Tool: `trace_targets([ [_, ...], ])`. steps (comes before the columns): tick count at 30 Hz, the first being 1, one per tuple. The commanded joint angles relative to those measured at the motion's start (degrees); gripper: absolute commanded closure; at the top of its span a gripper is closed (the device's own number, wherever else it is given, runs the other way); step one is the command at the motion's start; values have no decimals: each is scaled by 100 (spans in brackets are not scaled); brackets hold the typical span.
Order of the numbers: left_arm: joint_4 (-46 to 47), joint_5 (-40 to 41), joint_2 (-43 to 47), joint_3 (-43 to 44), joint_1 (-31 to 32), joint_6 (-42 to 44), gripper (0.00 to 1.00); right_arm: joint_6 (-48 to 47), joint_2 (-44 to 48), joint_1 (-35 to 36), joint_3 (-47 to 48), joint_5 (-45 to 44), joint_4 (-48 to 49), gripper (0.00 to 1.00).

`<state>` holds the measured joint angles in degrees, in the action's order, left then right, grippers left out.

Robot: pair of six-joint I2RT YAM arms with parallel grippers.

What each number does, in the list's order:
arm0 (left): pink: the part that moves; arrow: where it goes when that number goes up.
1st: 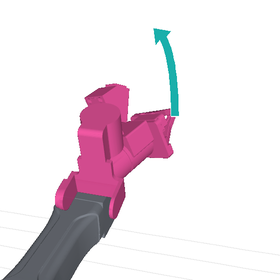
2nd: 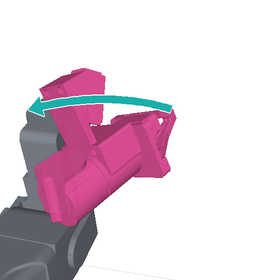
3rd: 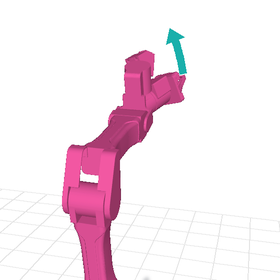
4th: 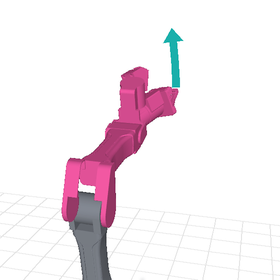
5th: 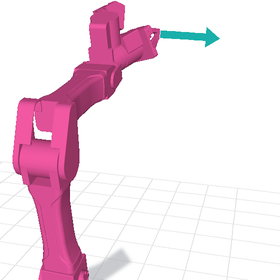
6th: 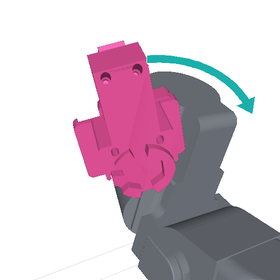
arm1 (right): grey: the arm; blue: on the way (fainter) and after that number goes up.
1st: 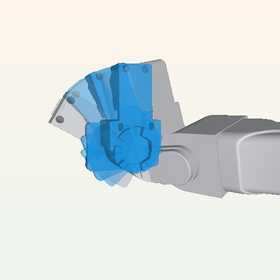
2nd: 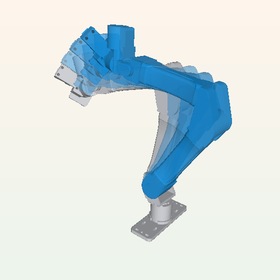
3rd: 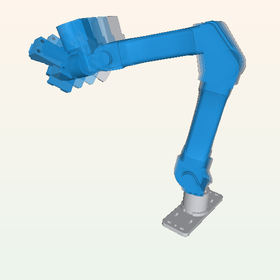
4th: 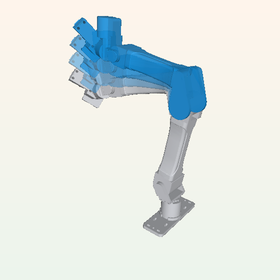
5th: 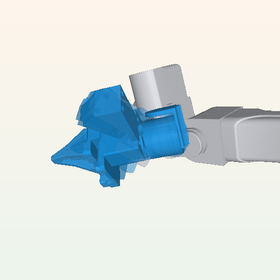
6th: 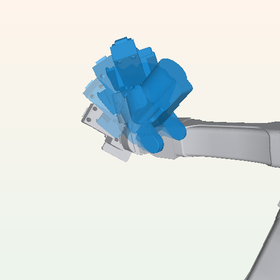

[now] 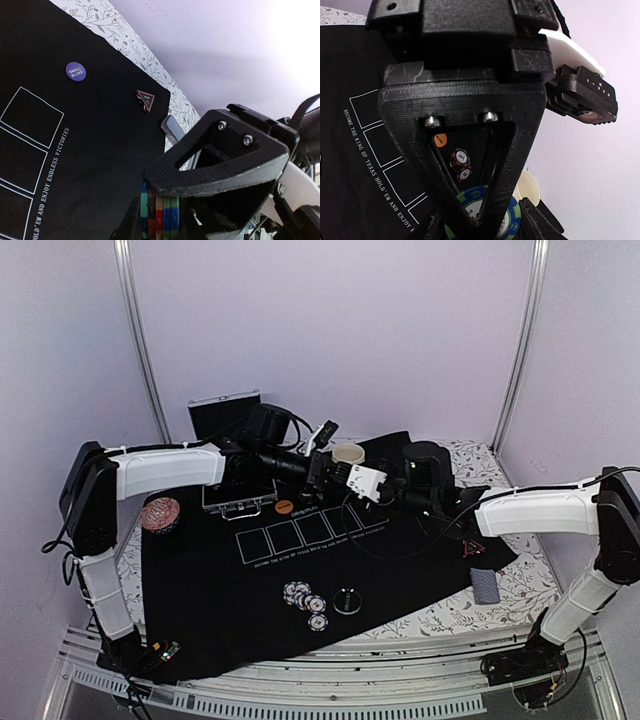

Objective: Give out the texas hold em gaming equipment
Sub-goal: Pass from the left arm to the right

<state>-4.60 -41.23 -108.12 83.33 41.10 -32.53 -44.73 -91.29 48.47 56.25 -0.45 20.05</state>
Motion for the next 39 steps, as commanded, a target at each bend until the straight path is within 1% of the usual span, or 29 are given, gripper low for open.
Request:
trace_targets([
  [1,48,-117,86,148,82,84,100,57,-137,-67,272,-106,-98,57],
  [3,53,-122,86,148,80,94,100,52,-160,-71,304,-149,-130,63],
  [5,48,-128,84,144,75,90,100,36,-170,-65,324,-197,-138,65],
  [6,50,-130,87,148,81,91,100,22,-177,-73,323,-225,-142,64],
  [10,57,-138,81,148,82,103,100,-15,-218,-74,351,-399,-134,56],
  [13,48,-132,72,148,74,110,100,-27,-201,-73,347,-384,-133,55],
  [17,38,-123,86,144,82,115,100,-34,-155,-72,351,-318,-158,63],
  [20,40,-131,97,140,82,125,100,-51,-144,-73,373,-320,-200,75],
  [28,66,-201,-68,170,82,171,100,43,-126,-88,322,-240,-421,94],
  [29,60,-181,-142,179,81,204,95,116,-119,-104,292,-223,-463,96],
  [31,-83,7,-373,242,82,335,91,243,-125,-137,153,-170,-526,97],
  [33,-235,128,-798,327,80,454,90,374,-177,-205,-72,-145,-529,97],
  [36,-167,-124,-1317,402,76,447,90,508,-309,-281,-356,-204,-546,98],
  [39,237,-443,-1714,373,95,273,91,661,-384,-336,-585,-224,-559,98],
])
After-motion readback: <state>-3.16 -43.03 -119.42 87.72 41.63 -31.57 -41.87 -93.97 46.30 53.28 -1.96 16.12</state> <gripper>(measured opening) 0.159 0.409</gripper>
